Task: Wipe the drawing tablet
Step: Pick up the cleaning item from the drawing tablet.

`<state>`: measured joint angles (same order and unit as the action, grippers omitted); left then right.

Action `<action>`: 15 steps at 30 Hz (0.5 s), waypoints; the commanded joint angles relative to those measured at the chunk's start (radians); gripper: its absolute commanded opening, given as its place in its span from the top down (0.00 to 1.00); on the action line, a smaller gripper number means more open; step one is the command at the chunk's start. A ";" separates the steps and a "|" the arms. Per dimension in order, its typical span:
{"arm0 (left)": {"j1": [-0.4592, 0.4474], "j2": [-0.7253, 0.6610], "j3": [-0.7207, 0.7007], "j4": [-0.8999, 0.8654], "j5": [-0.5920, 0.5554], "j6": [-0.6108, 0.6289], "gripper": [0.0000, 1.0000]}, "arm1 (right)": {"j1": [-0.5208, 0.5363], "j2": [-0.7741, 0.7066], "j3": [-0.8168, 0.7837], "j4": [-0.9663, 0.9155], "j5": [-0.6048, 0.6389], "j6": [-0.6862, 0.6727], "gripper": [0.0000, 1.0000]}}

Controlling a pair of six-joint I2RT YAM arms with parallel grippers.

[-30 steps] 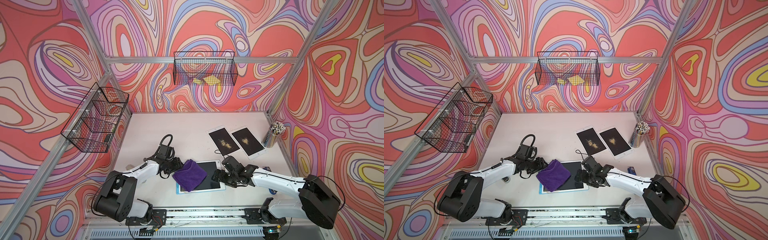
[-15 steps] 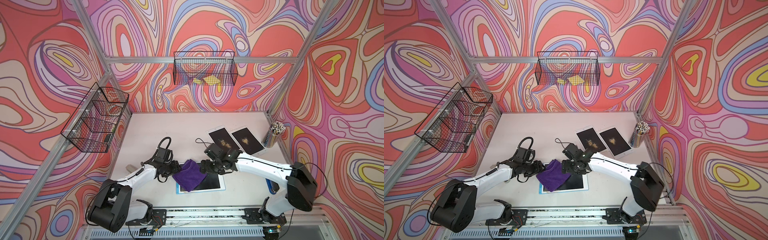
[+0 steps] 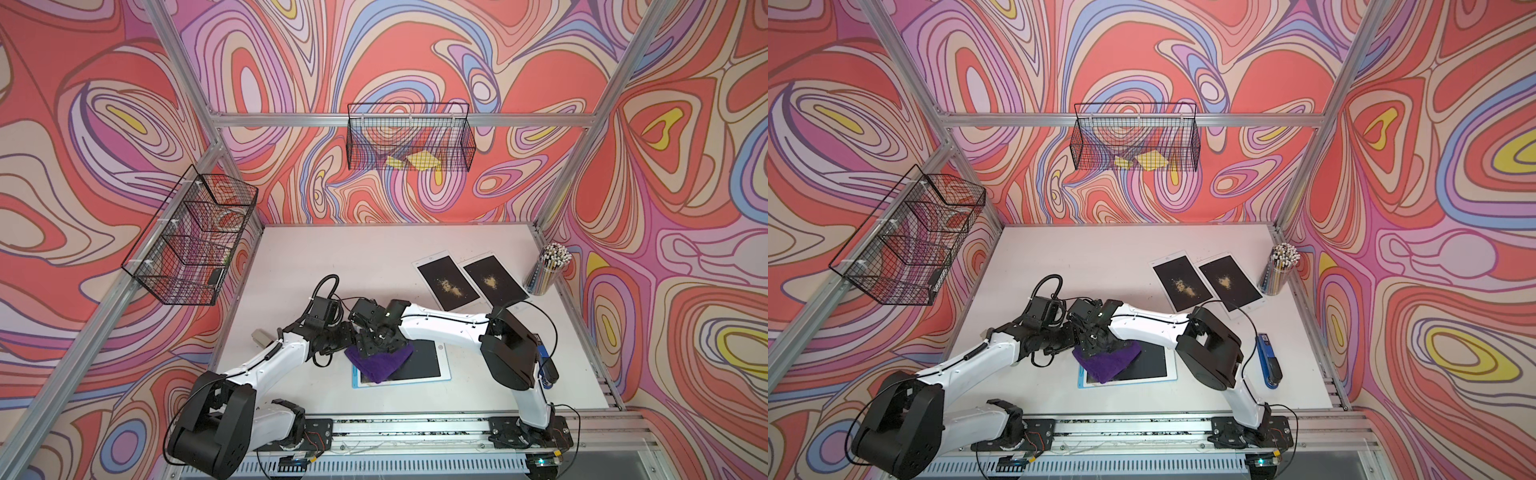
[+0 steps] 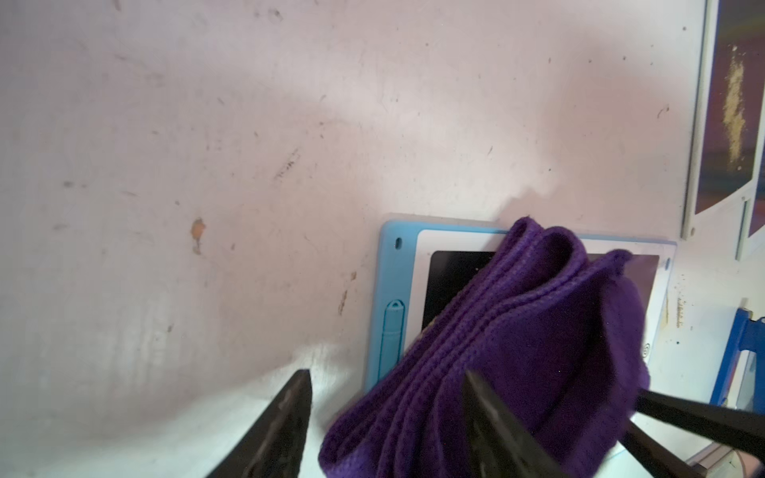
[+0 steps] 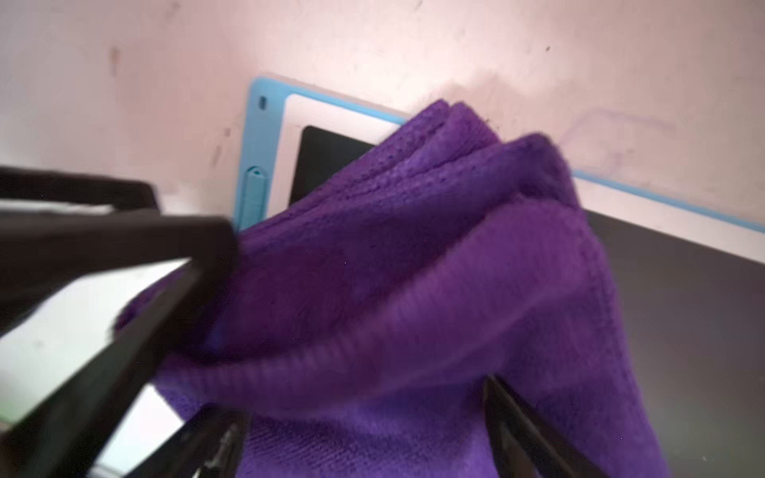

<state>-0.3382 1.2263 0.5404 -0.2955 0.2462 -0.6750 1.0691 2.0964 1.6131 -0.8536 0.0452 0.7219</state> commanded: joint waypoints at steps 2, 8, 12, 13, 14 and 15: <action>0.005 -0.018 -0.014 -0.025 -0.016 -0.014 0.39 | 0.012 0.082 0.009 -0.017 -0.010 -0.014 0.10; 0.005 -0.032 -0.009 -0.032 -0.023 -0.016 0.38 | 0.022 0.123 -0.023 -0.004 -0.036 -0.006 0.19; 0.004 -0.040 0.001 -0.043 -0.032 -0.012 0.38 | 0.022 0.125 -0.054 0.018 -0.047 -0.007 0.51; 0.004 -0.040 0.001 -0.045 -0.032 -0.012 0.38 | 0.022 0.120 -0.060 0.023 -0.046 -0.005 0.56; 0.006 -0.040 0.003 -0.046 -0.033 -0.014 0.38 | 0.022 0.114 -0.066 0.026 -0.044 -0.002 0.58; 0.005 -0.038 0.002 -0.046 -0.033 -0.015 0.38 | 0.021 0.108 -0.070 0.032 -0.040 -0.001 0.61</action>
<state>-0.3374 1.1992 0.5343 -0.3088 0.2333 -0.6842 1.0763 2.1281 1.6115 -0.8307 0.0555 0.7185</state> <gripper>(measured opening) 0.616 0.406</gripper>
